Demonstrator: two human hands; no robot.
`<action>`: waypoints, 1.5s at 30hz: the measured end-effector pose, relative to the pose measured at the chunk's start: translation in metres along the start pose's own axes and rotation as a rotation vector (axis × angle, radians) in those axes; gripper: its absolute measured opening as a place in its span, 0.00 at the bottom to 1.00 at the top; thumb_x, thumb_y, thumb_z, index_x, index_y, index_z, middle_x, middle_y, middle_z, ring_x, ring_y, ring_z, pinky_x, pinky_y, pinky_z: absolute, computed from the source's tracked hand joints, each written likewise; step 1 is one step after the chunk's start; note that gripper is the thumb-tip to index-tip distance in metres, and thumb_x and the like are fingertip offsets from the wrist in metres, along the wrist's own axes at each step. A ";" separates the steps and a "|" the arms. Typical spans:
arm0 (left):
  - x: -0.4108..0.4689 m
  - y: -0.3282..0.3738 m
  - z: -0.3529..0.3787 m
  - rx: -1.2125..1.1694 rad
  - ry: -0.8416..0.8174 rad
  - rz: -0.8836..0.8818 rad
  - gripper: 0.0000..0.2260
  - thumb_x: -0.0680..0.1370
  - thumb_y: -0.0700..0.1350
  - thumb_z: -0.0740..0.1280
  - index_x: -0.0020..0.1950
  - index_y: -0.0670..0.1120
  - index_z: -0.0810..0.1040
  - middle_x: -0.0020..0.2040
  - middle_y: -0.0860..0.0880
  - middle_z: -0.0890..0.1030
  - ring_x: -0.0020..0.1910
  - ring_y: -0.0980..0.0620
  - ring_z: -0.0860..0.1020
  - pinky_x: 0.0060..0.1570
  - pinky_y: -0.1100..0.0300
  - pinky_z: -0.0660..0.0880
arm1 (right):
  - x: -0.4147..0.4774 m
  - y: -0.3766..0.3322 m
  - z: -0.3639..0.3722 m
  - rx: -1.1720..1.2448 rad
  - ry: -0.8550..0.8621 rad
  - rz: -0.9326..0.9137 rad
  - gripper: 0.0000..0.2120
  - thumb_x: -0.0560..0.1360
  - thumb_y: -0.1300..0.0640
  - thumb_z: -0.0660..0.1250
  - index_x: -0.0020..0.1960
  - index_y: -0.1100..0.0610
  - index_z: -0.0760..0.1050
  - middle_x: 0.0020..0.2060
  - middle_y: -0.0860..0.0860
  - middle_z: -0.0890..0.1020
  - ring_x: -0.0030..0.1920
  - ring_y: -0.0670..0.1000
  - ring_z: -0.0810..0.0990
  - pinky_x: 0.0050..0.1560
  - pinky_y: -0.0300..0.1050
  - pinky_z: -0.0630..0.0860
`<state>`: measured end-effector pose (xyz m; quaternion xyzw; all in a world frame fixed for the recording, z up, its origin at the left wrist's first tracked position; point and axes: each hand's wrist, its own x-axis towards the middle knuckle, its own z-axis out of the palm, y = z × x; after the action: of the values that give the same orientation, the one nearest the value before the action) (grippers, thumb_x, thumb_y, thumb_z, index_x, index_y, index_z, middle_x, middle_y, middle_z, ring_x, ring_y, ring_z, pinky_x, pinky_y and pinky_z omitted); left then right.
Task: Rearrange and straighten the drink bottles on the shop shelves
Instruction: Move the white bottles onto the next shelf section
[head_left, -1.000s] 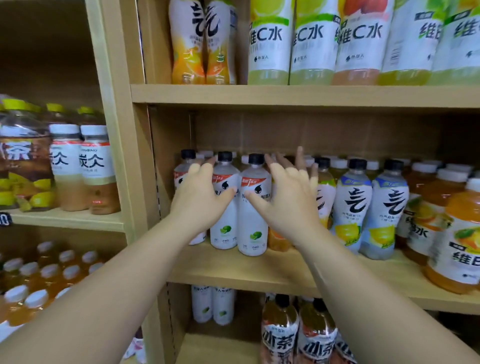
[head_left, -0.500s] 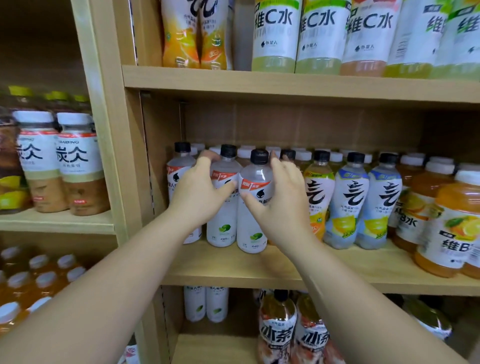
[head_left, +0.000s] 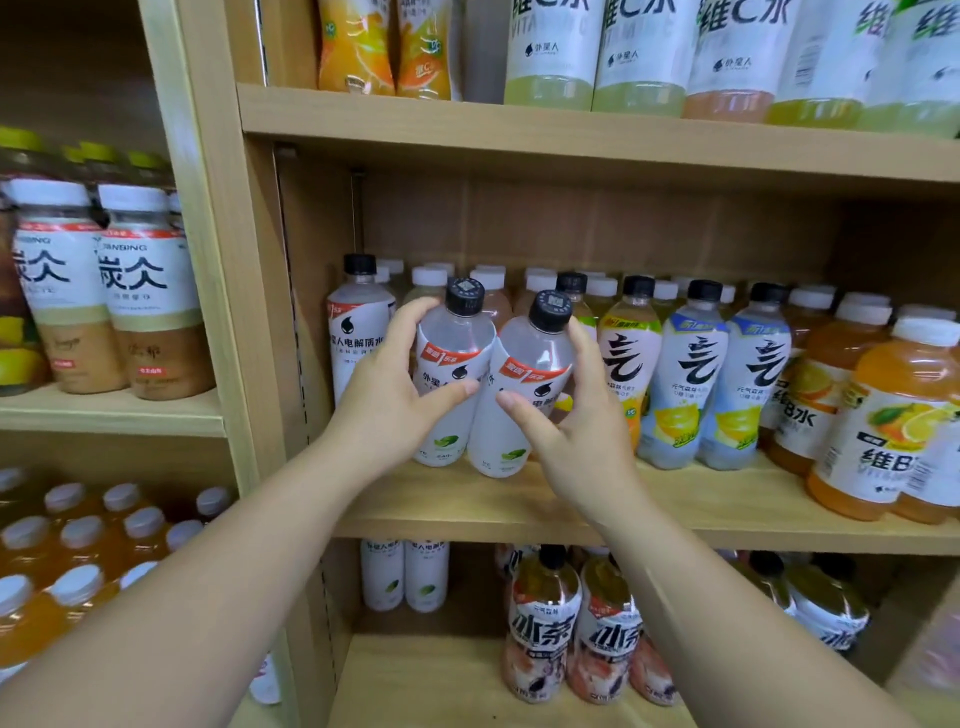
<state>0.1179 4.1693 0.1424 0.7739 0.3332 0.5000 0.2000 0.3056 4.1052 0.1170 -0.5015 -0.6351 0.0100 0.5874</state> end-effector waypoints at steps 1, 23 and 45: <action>-0.002 0.000 0.000 -0.011 0.000 0.014 0.35 0.75 0.50 0.77 0.64 0.79 0.59 0.59 0.81 0.71 0.60 0.78 0.71 0.50 0.83 0.68 | -0.002 0.001 -0.001 0.010 -0.007 0.005 0.36 0.75 0.40 0.73 0.75 0.30 0.56 0.66 0.28 0.73 0.65 0.33 0.75 0.58 0.29 0.74; -0.202 -0.024 -0.015 -0.175 0.130 -0.311 0.30 0.72 0.49 0.78 0.70 0.66 0.71 0.62 0.56 0.83 0.59 0.56 0.83 0.53 0.64 0.79 | -0.157 0.042 -0.014 0.194 -0.465 0.288 0.39 0.69 0.27 0.69 0.76 0.32 0.59 0.67 0.35 0.77 0.62 0.41 0.80 0.54 0.46 0.80; -0.243 -0.164 0.086 -0.077 0.090 -0.515 0.33 0.77 0.48 0.75 0.73 0.70 0.63 0.66 0.64 0.78 0.65 0.62 0.77 0.61 0.49 0.78 | -0.210 0.124 0.092 0.014 -0.428 0.371 0.35 0.79 0.44 0.70 0.77 0.38 0.52 0.71 0.42 0.72 0.69 0.41 0.73 0.65 0.42 0.73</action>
<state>0.0761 4.1119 -0.1550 0.6326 0.5085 0.4787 0.3349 0.2731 4.0836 -0.1408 -0.5914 -0.6420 0.2274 0.4317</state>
